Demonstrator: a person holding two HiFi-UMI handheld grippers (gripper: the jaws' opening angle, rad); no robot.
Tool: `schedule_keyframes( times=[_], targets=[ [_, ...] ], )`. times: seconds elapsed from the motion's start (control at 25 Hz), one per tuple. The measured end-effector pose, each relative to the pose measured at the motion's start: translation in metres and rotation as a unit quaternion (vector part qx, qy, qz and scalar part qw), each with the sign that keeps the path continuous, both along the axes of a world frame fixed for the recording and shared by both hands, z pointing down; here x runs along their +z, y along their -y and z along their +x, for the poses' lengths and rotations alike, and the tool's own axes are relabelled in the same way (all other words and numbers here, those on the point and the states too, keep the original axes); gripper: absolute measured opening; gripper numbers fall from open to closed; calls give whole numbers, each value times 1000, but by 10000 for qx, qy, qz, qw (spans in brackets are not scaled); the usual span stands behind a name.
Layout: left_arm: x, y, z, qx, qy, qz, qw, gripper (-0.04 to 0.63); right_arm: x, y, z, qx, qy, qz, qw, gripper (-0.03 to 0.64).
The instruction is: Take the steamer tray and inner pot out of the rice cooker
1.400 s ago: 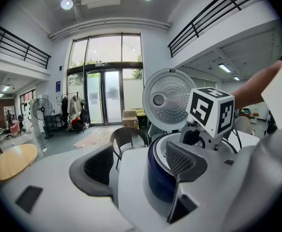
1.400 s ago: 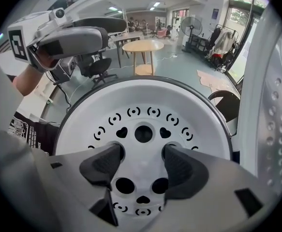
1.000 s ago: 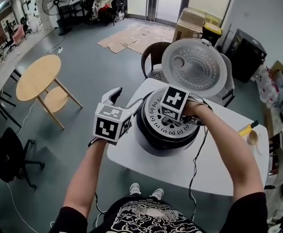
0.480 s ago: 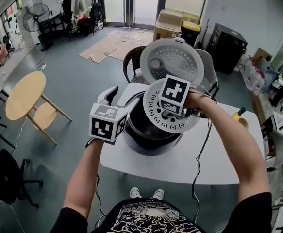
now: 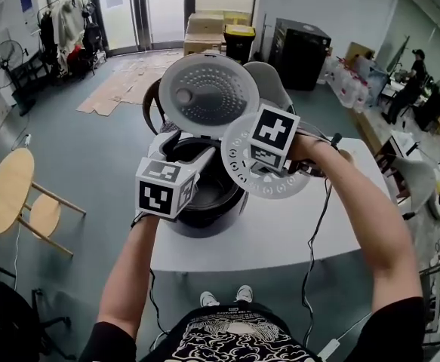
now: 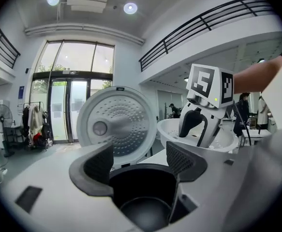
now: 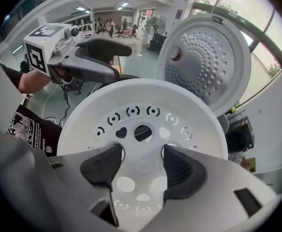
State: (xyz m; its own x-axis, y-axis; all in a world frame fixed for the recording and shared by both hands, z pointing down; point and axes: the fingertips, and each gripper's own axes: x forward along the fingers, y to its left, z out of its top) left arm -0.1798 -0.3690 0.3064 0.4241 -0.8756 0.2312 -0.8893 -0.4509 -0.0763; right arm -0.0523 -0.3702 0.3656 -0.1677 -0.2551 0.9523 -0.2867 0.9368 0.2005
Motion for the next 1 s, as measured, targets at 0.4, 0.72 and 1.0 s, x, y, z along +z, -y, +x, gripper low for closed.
schedule_keyframes(
  times=[0.4,0.72,1.0],
  targets=[
    [5,1,122,1224,27,-34,9925,350,12,-28,113,1209,73,-82,9926,285],
    [13,-3,226,1955,83,-120,9806,350,33,-43,211,1934,76,-167,9809,285],
    [47,8,334,2261,241,-236,9735,350,71,-40,321,2281,68,-272,9732,285]
  ],
)
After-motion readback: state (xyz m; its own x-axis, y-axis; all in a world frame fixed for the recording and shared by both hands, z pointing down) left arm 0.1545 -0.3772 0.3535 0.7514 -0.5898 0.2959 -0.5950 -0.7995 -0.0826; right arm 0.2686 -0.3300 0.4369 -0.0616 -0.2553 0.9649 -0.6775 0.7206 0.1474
